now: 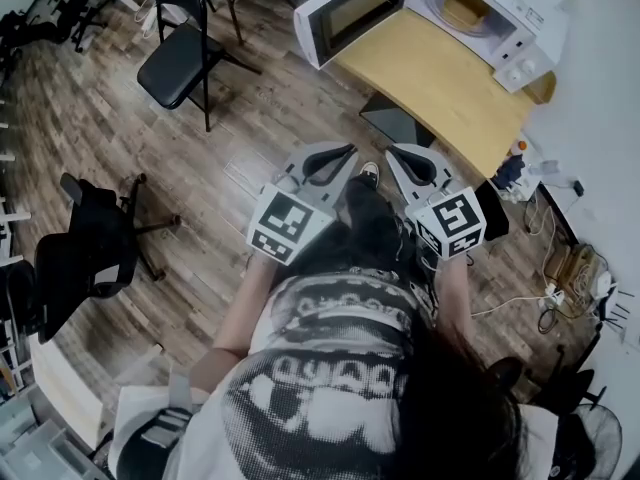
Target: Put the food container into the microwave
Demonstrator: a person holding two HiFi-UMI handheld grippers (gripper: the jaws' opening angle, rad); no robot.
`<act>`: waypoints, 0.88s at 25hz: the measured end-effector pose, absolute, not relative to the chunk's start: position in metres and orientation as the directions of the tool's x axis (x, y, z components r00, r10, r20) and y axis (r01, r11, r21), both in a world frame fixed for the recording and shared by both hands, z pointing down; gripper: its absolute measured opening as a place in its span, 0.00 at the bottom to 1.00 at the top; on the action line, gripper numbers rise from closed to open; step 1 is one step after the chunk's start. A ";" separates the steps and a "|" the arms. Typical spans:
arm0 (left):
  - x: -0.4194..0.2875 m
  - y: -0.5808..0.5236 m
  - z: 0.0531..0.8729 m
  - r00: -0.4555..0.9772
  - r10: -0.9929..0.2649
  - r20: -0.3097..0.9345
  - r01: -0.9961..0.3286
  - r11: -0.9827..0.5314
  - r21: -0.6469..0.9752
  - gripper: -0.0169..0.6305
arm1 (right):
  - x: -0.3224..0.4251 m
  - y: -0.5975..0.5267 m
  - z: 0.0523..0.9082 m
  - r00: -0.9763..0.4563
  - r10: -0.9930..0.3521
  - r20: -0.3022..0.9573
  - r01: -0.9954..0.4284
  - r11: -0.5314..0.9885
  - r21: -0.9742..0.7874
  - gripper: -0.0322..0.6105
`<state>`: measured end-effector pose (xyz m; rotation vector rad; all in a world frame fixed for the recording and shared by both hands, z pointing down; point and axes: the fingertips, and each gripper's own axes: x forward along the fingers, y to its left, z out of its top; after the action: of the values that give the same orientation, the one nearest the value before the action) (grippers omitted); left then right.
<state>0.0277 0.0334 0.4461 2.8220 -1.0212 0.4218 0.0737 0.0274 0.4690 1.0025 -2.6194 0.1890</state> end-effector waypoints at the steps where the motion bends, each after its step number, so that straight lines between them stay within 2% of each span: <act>1: 0.028 0.034 0.446 0.736 -0.609 0.295 -0.640 -0.768 0.009 0.04 | 0.074 0.027 0.469 -0.699 -0.624 0.349 -0.668 0.744 -0.008 0.05; 22: 0.028 0.026 0.449 0.739 -0.603 0.301 -0.636 -0.771 0.015 0.04 | 0.078 0.019 0.475 -0.709 -0.596 0.377 -0.656 0.753 -0.042 0.05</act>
<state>0.0277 0.0258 0.4486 2.8191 -1.0086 0.4261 0.0776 0.0189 0.4750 0.9656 -2.6107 0.2463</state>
